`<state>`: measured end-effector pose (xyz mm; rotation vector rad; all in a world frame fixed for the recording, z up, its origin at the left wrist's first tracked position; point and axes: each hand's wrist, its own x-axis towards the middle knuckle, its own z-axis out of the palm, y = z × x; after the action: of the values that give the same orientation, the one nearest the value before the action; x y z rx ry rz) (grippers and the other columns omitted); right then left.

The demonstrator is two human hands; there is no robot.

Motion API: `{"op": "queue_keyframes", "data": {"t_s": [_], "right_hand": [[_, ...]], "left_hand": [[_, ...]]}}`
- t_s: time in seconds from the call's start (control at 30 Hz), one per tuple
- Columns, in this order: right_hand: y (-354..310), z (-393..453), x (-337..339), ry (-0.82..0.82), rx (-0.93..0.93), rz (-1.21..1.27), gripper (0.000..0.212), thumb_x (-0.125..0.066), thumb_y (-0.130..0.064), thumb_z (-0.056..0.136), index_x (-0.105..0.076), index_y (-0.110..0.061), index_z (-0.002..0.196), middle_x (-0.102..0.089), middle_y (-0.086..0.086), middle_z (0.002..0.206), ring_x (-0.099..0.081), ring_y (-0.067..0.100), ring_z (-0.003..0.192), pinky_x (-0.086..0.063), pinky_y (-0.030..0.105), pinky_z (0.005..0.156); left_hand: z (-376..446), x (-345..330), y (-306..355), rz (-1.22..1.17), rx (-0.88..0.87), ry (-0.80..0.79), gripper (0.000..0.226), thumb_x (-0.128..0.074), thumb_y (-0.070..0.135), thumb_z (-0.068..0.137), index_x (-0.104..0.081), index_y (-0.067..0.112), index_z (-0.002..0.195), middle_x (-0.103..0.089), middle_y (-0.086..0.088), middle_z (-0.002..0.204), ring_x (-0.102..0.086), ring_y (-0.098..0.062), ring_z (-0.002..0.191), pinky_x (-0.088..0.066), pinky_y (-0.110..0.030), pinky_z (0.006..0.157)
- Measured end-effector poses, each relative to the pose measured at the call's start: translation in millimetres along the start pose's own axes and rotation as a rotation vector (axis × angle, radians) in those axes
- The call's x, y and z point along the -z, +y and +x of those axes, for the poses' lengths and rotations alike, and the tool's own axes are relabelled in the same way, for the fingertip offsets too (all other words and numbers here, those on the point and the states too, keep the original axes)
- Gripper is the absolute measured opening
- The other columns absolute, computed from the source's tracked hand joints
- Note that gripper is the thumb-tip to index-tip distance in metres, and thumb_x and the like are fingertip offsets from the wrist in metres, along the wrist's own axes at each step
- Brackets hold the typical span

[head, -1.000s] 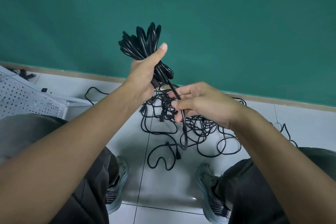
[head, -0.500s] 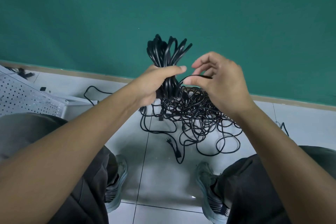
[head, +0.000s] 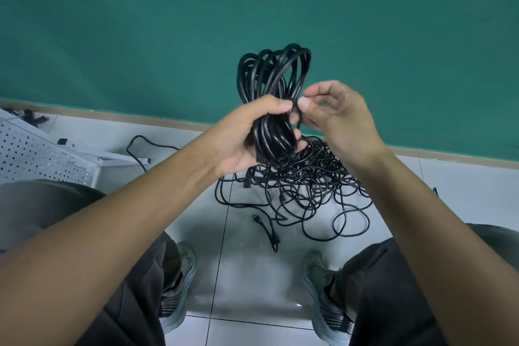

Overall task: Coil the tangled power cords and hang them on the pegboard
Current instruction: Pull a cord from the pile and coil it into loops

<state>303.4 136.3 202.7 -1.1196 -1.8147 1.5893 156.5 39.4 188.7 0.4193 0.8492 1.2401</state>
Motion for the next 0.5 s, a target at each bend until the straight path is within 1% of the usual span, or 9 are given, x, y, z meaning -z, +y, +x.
{"op": "queue_keyframes", "data": {"t_s": [0.07,0.17,0.2,0.23,0.3,0.37,0.4,0.43,0.5], "right_hand": [[4,3,-1,-0.053,-0.016,-0.061,0.006,-0.063,-0.01,0.101,-0.064,-0.011,0.106,-0.07,0.017,0.108,-0.07,0.03,0.102,-0.054,0.047,0.102],[8,3,-2,-0.075,-0.083,-0.213,0.007,-0.062,-0.013,0.101,-0.066,-0.012,0.107,-0.073,0.012,0.107,-0.07,0.024,0.1,-0.054,0.041,0.102],[9,2,-2,-0.059,-0.106,-0.224,0.005,-0.064,-0.013,0.101,-0.066,-0.013,0.104,-0.073,0.013,0.106,-0.071,0.026,0.1,-0.055,0.042,0.101],[10,2,-3,-0.038,-0.124,-0.206,0.001,-0.065,-0.013,0.1,-0.066,-0.014,0.1,-0.073,0.015,0.104,-0.071,0.031,0.1,-0.057,0.043,0.098],[9,0,-3,0.02,-0.126,-0.147,0.006,-0.066,-0.01,0.099,-0.065,-0.014,0.094,-0.072,0.015,0.099,-0.072,0.035,0.096,-0.06,0.044,0.091],[6,-1,-3,0.082,-0.091,-0.074,0.007,-0.063,-0.008,0.101,-0.064,-0.012,0.096,-0.072,0.013,0.096,-0.074,0.029,0.084,-0.063,0.043,0.084],[5,-1,-2,0.111,-0.067,-0.037,0.009,-0.061,-0.007,0.101,-0.063,-0.012,0.095,-0.072,0.013,0.096,-0.075,0.025,0.081,-0.064,0.042,0.081],[2,-2,-2,0.139,-0.042,-0.003,0.011,-0.06,-0.006,0.102,-0.062,-0.013,0.094,-0.072,0.013,0.097,-0.076,0.024,0.081,-0.064,0.04,0.078],[-3,-2,1,0.181,0.017,0.057,0.013,-0.059,-0.004,0.102,-0.063,-0.013,0.094,-0.072,0.016,0.1,-0.077,0.025,0.083,-0.063,0.032,0.073]], "left_hand": [[-1,1,6,-0.043,-0.025,-0.043,0.027,-0.063,0.024,0.088,-0.06,0.001,0.102,-0.06,-0.005,0.09,-0.062,-0.02,0.084,-0.055,-0.044,0.097],[-2,4,12,-0.08,-0.048,-0.05,0.025,-0.061,0.023,0.088,-0.06,0.001,0.099,-0.061,-0.006,0.093,-0.062,-0.02,0.086,-0.055,-0.042,0.098],[-3,4,13,-0.081,-0.053,-0.037,0.025,-0.06,0.023,0.089,-0.059,0.0,0.099,-0.061,-0.007,0.093,-0.063,-0.02,0.086,-0.055,-0.042,0.099],[-3,4,14,-0.077,-0.056,-0.016,0.026,-0.058,0.024,0.09,-0.06,0.0,0.1,-0.062,-0.007,0.094,-0.064,-0.021,0.086,-0.055,-0.042,0.1],[-2,5,13,-0.07,-0.058,0.041,0.028,-0.06,0.025,0.09,-0.061,0.001,0.105,-0.065,-0.007,0.096,-0.067,-0.022,0.086,-0.056,-0.044,0.1],[-2,7,14,-0.037,-0.045,0.106,0.033,-0.066,0.026,0.087,-0.064,0.003,0.112,-0.068,-0.006,0.097,-0.07,-0.022,0.087,-0.057,-0.045,0.098],[-1,7,14,-0.001,-0.03,0.132,0.035,-0.069,0.027,0.085,-0.066,0.005,0.113,-0.069,-0.004,0.098,-0.071,-0.022,0.087,-0.058,-0.045,0.097],[-2,7,13,0.039,-0.014,0.151,0.035,-0.073,0.027,0.083,-0.069,0.007,0.112,-0.07,-0.003,0.099,-0.071,-0.022,0.089,-0.058,-0.044,0.095],[-3,5,12,0.1,0.015,0.179,0.031,-0.08,0.028,0.079,-0.072,0.011,0.104,-0.07,-0.001,0.1,-0.072,-0.02,0.091,-0.061,-0.04,0.086]]}}
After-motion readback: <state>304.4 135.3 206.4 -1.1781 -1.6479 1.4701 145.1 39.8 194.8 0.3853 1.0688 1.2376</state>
